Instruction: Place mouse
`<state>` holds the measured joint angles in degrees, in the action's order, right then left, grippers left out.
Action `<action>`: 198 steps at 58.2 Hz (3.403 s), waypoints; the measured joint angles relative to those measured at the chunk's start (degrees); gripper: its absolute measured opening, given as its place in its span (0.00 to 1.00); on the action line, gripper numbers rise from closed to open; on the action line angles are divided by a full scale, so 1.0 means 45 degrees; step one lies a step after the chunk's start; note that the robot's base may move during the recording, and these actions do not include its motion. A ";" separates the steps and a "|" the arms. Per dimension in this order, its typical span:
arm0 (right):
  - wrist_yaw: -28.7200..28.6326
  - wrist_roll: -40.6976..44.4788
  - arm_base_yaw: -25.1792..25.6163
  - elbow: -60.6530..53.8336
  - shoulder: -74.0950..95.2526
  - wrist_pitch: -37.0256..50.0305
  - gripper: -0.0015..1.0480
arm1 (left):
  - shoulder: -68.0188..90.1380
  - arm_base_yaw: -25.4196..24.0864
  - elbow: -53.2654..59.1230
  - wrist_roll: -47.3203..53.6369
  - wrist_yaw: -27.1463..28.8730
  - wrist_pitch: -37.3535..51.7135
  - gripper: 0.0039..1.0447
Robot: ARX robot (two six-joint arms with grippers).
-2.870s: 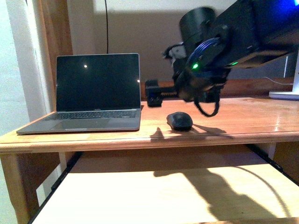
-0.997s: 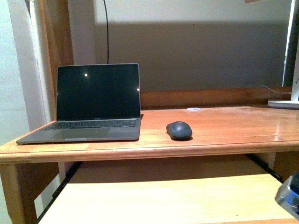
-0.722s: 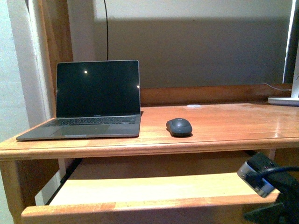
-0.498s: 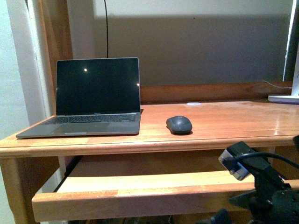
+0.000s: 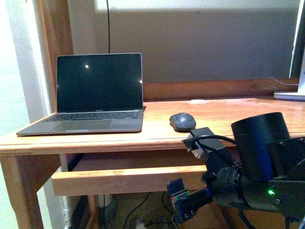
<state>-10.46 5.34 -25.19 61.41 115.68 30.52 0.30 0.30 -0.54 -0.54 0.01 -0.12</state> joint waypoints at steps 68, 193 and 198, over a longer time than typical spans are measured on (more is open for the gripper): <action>-0.0651 -0.2089 0.2181 -0.3769 -0.6125 -0.0325 0.99 | 0.0005 0.0000 0.0000 0.0000 0.0000 0.0005 0.93; 0.2327 -0.1224 0.5557 -1.3449 -2.5621 -0.6805 0.25 | 0.0000 0.0000 0.0000 0.0000 0.0000 0.0000 0.93; 0.2327 -0.1224 0.5557 -1.3449 -2.5621 -0.6805 0.38 | 0.0000 0.0000 0.0000 0.0000 0.0000 0.0005 0.93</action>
<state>0.01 -0.16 -0.19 0.89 0.38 -0.10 0.30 0.30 -0.54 -0.54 0.01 -0.10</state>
